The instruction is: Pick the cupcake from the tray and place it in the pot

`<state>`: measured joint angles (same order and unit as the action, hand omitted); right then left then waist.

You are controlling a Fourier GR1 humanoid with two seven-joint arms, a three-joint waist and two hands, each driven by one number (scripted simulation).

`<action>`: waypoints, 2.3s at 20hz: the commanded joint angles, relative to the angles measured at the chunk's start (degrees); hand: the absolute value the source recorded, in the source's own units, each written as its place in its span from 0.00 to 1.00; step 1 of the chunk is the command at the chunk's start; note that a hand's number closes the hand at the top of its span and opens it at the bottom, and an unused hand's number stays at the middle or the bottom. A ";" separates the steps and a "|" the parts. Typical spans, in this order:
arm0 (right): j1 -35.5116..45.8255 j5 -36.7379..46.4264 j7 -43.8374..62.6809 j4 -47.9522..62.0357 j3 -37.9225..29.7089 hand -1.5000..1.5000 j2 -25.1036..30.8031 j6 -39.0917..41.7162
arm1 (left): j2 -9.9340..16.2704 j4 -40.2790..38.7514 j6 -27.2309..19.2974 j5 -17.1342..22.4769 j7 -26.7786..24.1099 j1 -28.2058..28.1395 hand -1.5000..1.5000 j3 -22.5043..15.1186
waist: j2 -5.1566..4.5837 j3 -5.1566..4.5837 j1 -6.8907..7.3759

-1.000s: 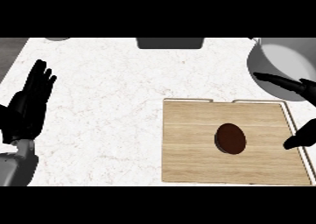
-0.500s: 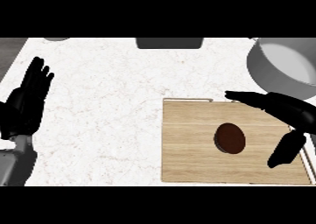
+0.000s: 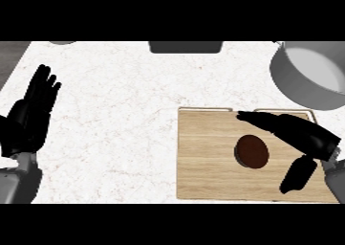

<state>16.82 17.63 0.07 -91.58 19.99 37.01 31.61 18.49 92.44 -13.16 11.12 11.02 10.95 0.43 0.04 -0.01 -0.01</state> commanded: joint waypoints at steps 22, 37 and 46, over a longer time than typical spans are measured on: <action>-0.49 23.00 -11.38 16.49 -3.74 0.00 -12.84 -2.66 | -3.29 -1.22 4.06 -3.29 4.07 3.80 0.50 5.62 | -0.07 0.02 0.11; -0.40 31.74 -20.82 14.97 -5.32 1.00 -15.10 -4.83 | -6.19 3.00 4.79 -5.41 3.16 -0.36 0.50 6.35 | -0.02 0.01 0.10; -26.39 30.89 -47.24 -5.75 -4.65 1.00 8.31 -13.08 | -5.02 2.77 5.42 -5.27 3.24 -0.90 0.50 6.94 | 0.26 0.01 -1.59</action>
<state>-1.25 49.15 -37.93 -92.28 17.24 37.76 21.90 13.17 95.28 -7.96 5.69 13.72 9.73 6.95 0.41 -0.04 -1.32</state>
